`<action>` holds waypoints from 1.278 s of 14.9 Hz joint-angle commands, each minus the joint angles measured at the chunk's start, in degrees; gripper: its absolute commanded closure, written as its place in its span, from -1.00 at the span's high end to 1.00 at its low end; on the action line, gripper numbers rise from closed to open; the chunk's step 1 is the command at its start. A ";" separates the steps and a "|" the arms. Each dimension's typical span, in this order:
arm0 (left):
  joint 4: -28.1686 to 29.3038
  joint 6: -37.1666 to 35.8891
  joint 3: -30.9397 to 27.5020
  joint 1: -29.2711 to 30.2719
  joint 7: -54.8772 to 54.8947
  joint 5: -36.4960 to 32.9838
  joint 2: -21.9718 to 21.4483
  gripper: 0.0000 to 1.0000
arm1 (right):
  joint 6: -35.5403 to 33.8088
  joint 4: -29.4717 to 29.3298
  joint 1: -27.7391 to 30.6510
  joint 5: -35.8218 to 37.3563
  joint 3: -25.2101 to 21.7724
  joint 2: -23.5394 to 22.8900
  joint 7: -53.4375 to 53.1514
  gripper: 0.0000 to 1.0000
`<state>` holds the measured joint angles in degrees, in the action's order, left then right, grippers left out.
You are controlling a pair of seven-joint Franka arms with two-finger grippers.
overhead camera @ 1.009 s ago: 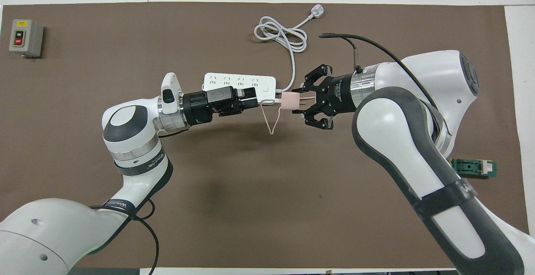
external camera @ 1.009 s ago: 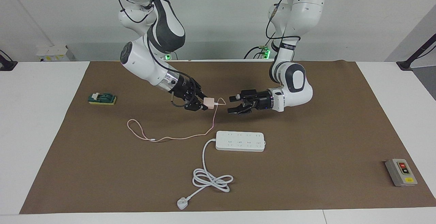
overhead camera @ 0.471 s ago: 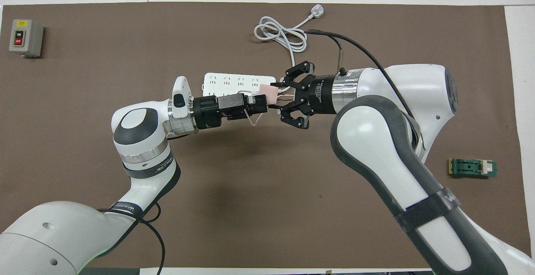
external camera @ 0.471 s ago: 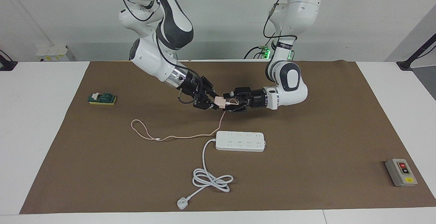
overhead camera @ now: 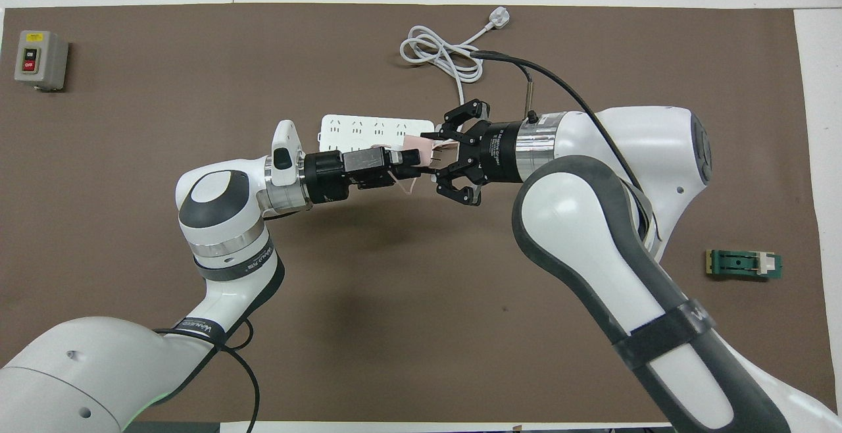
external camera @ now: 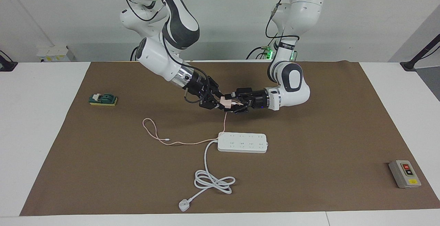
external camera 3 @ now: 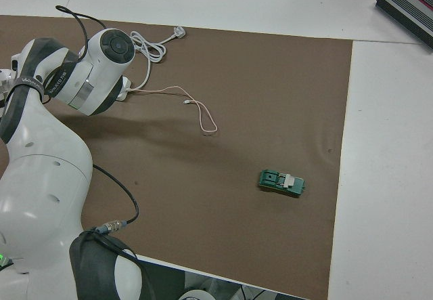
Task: Plug charger into power strip
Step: 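Push the charger prongs into the power strip socket with the right gripper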
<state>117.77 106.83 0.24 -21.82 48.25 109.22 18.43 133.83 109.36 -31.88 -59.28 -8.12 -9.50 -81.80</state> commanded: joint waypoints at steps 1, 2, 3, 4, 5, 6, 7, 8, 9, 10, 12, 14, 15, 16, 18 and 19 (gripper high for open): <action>0.53 0.40 -0.51 -0.85 1.32 1.08 -0.85 1.00 | 0.46 0.86 0.15 -1.19 0.12 0.80 0.32 -1.00; 0.53 0.31 -0.51 -0.85 1.32 1.08 -0.94 1.00 | 0.46 0.86 0.24 -1.19 0.12 0.72 0.32 -1.00; 0.45 0.31 -0.51 -0.77 1.32 1.08 -1.03 1.00 | 0.38 0.95 0.24 -1.19 0.12 0.80 0.32 -1.00; 0.44 0.31 -0.51 -0.59 1.23 1.08 -1.12 1.00 | 0.46 0.95 0.15 -1.19 0.12 0.80 0.32 -1.00; 0.44 0.31 -0.51 -0.59 1.14 1.08 -1.64 1.00 | 0.46 0.95 0.15 -1.19 0.12 0.80 0.32 -1.00; 0.44 0.40 -0.51 -0.50 1.05 1.08 -1.91 1.00 | 0.46 0.95 0.15 -1.27 0.12 0.72 0.32 -1.00; 0.27 0.49 -0.51 -0.50 0.96 1.08 -2.08 1.00 | 0.55 0.95 0.24 -1.19 0.12 0.80 0.32 -1.00; 0.27 0.58 -0.51 -0.50 0.88 1.08 -2.35 1.00 | 0.55 0.95 0.15 -1.27 0.12 0.80 0.32 -1.00; 0.27 0.66 -0.51 -0.50 0.88 1.08 -2.35 1.00 | 0.64 0.95 0.15 -1.28 0.12 0.80 0.32 -1.00; 0.27 0.84 -0.51 -0.50 0.88 1.08 -2.35 1.00 | 0.64 0.95 0.15 -1.19 0.12 0.80 0.32 -1.00; 0.27 0.67 -0.51 -0.50 0.88 1.08 -2.35 1.00 | 0.64 1.03 0.15 -1.19 0.21 0.80 0.41 -1.00; 0.18 0.58 -0.51 -0.41 0.88 1.08 -2.35 1.00 | 0.73 1.12 -0.02 -1.19 0.12 0.89 1.02 -1.00; 0.09 0.66 -0.51 -0.41 0.88 1.08 -2.26 0.96 | 0.38 1.30 -0.63 -1.19 0.12 0.89 2.68 -1.00; 0.01 1.01 -0.51 -0.41 0.88 1.08 -2.26 0.83 | -0.50 1.30 -0.64 -1.19 0.12 0.98 3.48 -1.00; -0.26 1.45 -0.68 -0.59 0.79 0.82 -2.09 -0.02 | -3.91 1.30 -0.29 -1.19 0.12 1.24 4.79 -1.00; -0.52 1.72 -0.68 -0.59 0.88 0.82 -2.00 -0.32 | -6.02 1.30 -0.12 -1.19 0.12 1.42 7.15 -1.00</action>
<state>117.66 107.09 -0.08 -21.90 48.58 109.22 16.74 131.07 109.52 -32.32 -59.29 -8.02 -9.46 -78.90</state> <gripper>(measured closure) 0.264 0.520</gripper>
